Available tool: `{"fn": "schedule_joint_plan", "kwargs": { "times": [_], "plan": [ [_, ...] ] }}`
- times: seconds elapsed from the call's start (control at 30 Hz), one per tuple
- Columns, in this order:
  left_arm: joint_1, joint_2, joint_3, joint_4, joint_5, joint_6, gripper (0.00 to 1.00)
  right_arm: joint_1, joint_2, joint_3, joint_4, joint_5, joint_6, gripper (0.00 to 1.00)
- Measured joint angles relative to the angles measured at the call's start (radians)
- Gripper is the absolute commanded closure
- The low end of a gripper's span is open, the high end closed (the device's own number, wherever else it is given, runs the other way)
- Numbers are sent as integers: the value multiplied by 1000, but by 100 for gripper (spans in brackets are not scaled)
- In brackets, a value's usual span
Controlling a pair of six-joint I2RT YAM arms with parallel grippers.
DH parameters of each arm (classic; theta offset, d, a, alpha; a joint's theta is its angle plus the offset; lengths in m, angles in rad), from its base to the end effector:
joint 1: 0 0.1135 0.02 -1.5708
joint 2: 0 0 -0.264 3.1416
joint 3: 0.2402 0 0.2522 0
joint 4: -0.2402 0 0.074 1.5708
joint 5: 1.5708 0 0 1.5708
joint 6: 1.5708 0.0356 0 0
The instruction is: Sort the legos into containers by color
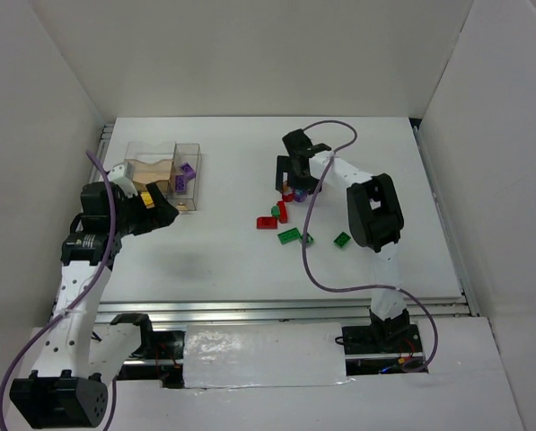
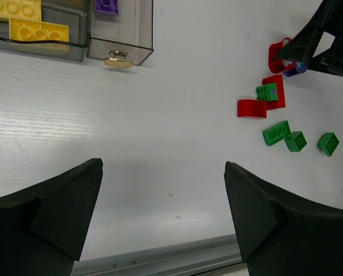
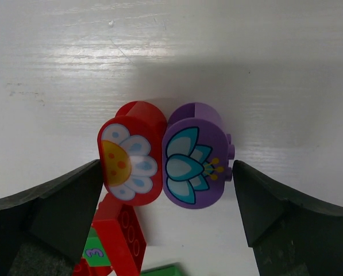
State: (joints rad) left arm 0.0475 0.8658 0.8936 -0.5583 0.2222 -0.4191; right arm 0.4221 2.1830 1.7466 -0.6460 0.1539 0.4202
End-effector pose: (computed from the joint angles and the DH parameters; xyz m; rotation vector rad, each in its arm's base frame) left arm 0.1861 0.0010 0.3263 -0.3576 2.0895 -0.4558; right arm 0.4313 0.1877 0.1840 0.0481 2.6335 0.0829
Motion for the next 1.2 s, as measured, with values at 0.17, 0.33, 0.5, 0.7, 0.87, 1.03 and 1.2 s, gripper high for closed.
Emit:
{"fn": "schedule_joint_plan", "kwargs": {
  "times": [0.17,0.33,0.5,0.7,0.87,1.03,1.2],
  "plan": [
    [-1,2,0,2,20,1,1,0,57,31,-11,5,-19,10],
    [-1,2,0,3,28,1,1,1,59,39,-21,22,-23,50],
    [-1,20,0,26,91,-23,1,8,-42,-78,34,47,-40,54],
    [-23,91,-2,210,321,-198,1,153,-454,-301,110,53,-132,54],
    [-132,143,16,391,420,-379,1,440,-830,-494,291,-35,-239,56],
    [-237,176,75,464,458,-459,0,548,-976,-585,332,-72,-297,56],
    [-320,169,57,543,475,-519,2,576,-977,-584,327,-65,-315,56]
  ]
}}
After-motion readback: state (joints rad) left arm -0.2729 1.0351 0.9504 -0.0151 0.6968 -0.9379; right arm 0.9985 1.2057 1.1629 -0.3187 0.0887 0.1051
